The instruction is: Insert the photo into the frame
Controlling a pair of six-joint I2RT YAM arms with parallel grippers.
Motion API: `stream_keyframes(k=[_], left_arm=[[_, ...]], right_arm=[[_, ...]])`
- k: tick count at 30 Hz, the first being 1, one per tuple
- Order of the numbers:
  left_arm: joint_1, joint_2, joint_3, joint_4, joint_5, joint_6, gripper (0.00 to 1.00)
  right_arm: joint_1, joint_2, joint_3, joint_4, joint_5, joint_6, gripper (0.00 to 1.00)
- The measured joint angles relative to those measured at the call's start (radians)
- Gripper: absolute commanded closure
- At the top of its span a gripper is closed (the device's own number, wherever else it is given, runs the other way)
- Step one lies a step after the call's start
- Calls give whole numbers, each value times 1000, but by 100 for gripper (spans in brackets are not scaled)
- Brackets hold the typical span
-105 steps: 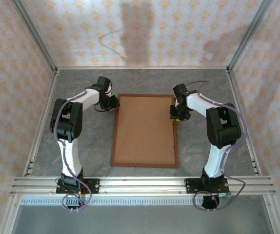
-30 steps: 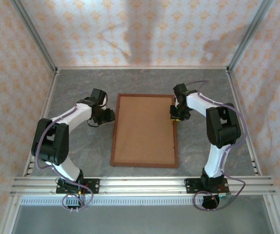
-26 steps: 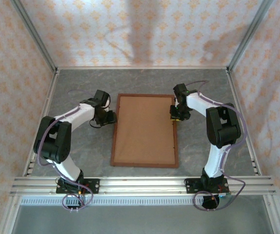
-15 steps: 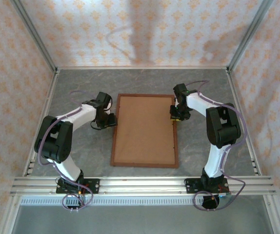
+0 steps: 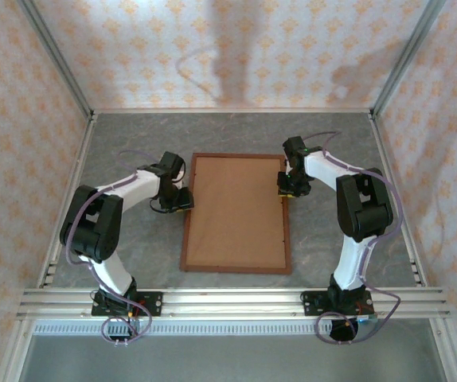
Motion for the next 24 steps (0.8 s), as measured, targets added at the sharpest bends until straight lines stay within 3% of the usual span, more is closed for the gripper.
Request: stream_keyframes(k=[11, 24], left_arm=[[-16, 11, 0, 15, 6, 0, 69], [-82, 53, 40, -4, -89, 16, 67]], right_arm=[[0, 2, 2, -1, -1, 0, 81], [0, 2, 3, -2, -1, 0, 81]])
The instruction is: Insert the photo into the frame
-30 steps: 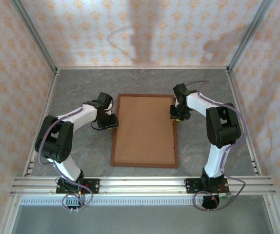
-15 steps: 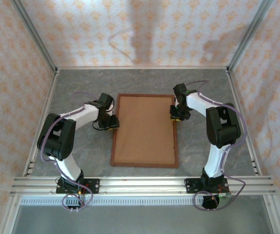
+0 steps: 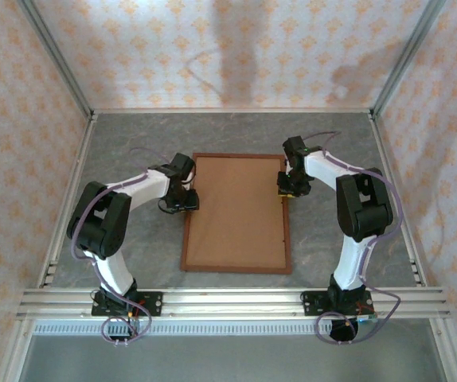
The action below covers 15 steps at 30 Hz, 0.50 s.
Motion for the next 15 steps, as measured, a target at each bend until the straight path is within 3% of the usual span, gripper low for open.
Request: stream_keyframes(k=[7, 15], left_arm=[[-10, 6, 6, -3, -19, 2, 64], [-10, 3, 6, -8, -35, 2, 53]], right_arm=[[0, 2, 2, -1, 0, 0, 81], [0, 2, 3, -2, 0, 0, 81]])
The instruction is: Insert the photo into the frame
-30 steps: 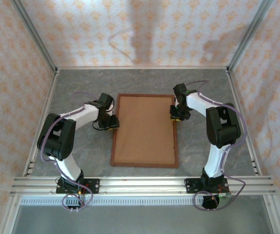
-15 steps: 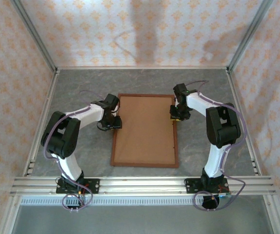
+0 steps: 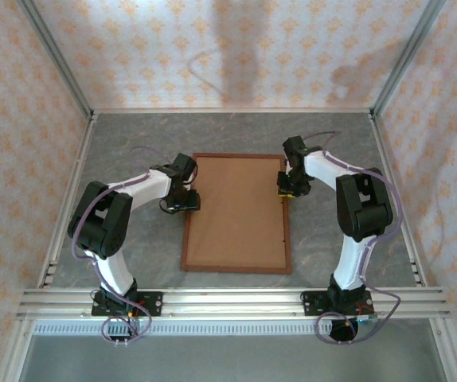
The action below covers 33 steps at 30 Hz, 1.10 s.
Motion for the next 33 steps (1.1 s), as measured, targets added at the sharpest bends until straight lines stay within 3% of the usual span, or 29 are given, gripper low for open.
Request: stream_keyframes(k=[7, 17, 24, 33], left_arm=[[-2, -12, 0, 0, -3, 0, 44], [-8, -153, -53, -63, 10, 0, 43], [35, -310, -121, -171, 20, 1, 49], [35, -320, -212, -233, 97, 5, 64]], right_arm=[[0, 1, 1, -1, 0, 0, 81], [0, 2, 3, -4, 1, 0, 81], [0, 2, 3, -4, 2, 0, 81], [0, 2, 3, -4, 2, 0, 81]])
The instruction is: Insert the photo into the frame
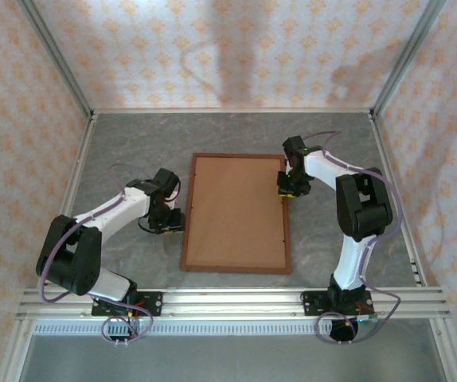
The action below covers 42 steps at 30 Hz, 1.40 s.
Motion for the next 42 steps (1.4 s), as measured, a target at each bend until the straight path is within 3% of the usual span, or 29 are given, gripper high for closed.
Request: stream_keyframes(k=[12, 42], left_arm=[[-70, 0, -24, -19, 60, -9, 66], [-100, 73, -43, 26, 96, -40, 69]], right_arm=[[0, 2, 3, -3, 0, 0, 81], [0, 5, 6, -5, 0, 0, 81]])
